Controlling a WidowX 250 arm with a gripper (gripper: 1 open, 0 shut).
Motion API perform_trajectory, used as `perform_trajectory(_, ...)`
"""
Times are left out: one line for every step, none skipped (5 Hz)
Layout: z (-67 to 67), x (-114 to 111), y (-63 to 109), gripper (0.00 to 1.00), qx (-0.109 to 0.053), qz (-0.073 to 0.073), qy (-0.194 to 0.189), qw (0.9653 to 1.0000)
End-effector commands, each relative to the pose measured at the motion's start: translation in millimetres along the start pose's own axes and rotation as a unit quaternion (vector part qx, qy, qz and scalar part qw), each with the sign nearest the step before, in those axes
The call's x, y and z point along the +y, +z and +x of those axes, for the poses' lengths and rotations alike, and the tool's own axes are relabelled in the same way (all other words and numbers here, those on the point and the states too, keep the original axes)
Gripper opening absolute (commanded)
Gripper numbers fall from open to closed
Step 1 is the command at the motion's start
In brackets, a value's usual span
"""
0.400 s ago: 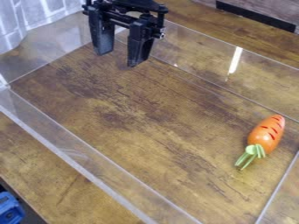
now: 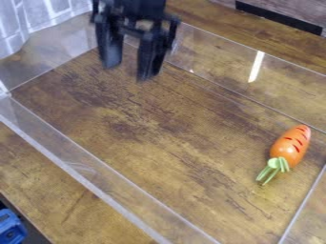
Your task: Put the lemon on the blue tray
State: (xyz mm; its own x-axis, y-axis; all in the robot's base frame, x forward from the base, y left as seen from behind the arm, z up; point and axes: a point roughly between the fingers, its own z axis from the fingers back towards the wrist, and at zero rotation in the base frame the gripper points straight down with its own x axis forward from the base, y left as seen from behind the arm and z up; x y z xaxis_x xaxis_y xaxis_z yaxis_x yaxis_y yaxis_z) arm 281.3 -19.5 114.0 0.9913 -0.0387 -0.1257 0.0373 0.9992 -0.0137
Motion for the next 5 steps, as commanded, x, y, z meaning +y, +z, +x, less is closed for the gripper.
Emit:
perform_trajectory(7.5,-23,7.2,1.0,-0.011,0.003,-0.025,0.9996)
perform_trajectory(5.1,-31,2.5,1.0,-0.003,0.0,-0.014,0.9999)
perform_trajectory(8.8,-69,-4.4,1.0,-0.001,0.006,-0.032,0.9995)
perform_trajectory(14.1,-65,-5.1,1.0,0.005,0.009,-0.036,0.9993)
perform_trajectory(36.5,-93,-14.0,1.0,0.005,0.021,-0.055,0.9983)
